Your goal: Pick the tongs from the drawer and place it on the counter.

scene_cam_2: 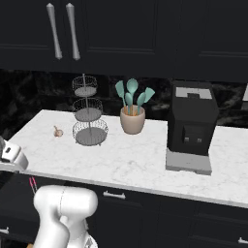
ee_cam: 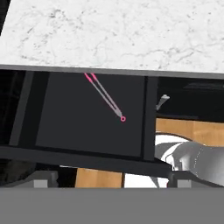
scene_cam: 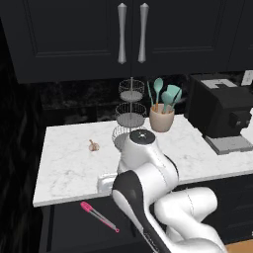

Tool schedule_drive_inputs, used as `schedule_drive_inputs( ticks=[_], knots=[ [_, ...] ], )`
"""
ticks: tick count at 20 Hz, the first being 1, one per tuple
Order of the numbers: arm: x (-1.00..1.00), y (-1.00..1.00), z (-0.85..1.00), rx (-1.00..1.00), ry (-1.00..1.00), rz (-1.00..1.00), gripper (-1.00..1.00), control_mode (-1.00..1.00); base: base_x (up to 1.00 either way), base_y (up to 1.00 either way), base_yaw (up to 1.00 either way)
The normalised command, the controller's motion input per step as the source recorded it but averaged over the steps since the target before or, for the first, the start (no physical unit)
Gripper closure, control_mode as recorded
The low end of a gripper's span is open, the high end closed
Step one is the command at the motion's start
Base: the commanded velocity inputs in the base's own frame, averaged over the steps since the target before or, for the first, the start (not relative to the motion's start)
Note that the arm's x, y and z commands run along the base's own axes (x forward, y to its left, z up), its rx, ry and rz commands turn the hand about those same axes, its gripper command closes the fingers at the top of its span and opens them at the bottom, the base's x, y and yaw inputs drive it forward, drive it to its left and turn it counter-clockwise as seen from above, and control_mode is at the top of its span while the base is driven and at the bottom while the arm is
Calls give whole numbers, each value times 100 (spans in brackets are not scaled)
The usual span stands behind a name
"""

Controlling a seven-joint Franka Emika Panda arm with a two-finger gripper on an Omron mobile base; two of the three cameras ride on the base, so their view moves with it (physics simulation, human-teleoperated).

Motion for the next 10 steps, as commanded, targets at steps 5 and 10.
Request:
schedule_drive_inputs(
  ticks=[5, 10],
  knots=[
    [6, 49, -77, -13, 2, 0, -100, -100, 0, 0, 0],
    [7, 41, -84, -13, 0, 0, -100, -100, 0, 0, 0]
  ],
)
